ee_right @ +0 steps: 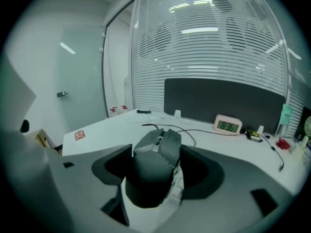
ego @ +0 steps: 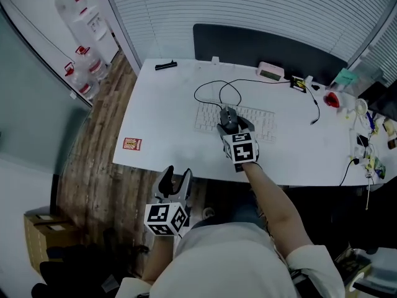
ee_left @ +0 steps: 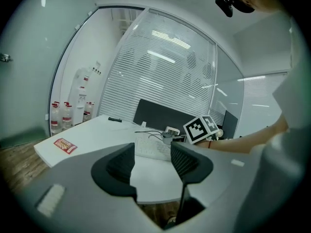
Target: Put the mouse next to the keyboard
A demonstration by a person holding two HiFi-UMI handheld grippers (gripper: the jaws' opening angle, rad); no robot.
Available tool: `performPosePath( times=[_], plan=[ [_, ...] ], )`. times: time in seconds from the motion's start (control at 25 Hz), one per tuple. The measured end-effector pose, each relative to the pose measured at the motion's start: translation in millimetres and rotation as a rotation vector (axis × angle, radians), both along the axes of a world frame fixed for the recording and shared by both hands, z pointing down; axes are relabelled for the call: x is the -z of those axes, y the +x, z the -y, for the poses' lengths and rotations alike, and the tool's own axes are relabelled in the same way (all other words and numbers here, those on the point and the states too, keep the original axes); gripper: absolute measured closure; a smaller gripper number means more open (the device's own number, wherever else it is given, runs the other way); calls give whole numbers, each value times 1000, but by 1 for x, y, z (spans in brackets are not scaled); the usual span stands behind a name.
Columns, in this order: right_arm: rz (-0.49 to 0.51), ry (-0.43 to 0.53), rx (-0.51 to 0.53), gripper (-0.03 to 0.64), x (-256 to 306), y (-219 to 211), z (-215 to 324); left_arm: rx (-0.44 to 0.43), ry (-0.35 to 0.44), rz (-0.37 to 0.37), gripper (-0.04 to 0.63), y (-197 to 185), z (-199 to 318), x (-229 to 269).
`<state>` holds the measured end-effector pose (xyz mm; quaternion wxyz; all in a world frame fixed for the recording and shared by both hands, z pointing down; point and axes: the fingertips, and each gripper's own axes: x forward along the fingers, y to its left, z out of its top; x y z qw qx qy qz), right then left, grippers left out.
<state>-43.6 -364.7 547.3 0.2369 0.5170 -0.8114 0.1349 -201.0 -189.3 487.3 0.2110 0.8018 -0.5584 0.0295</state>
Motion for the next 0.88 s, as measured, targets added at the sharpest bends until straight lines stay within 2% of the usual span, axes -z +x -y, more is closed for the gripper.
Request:
performPosePath(
  times=[0.56,0.88],
  plan=[
    [-13,-18,-251,307,-6,177,15,-130,4,20,359,90,37,3],
    [-44,-66,-350,308,-28,249,9,-205,-15,25,359,133,53,-2]
  ],
)
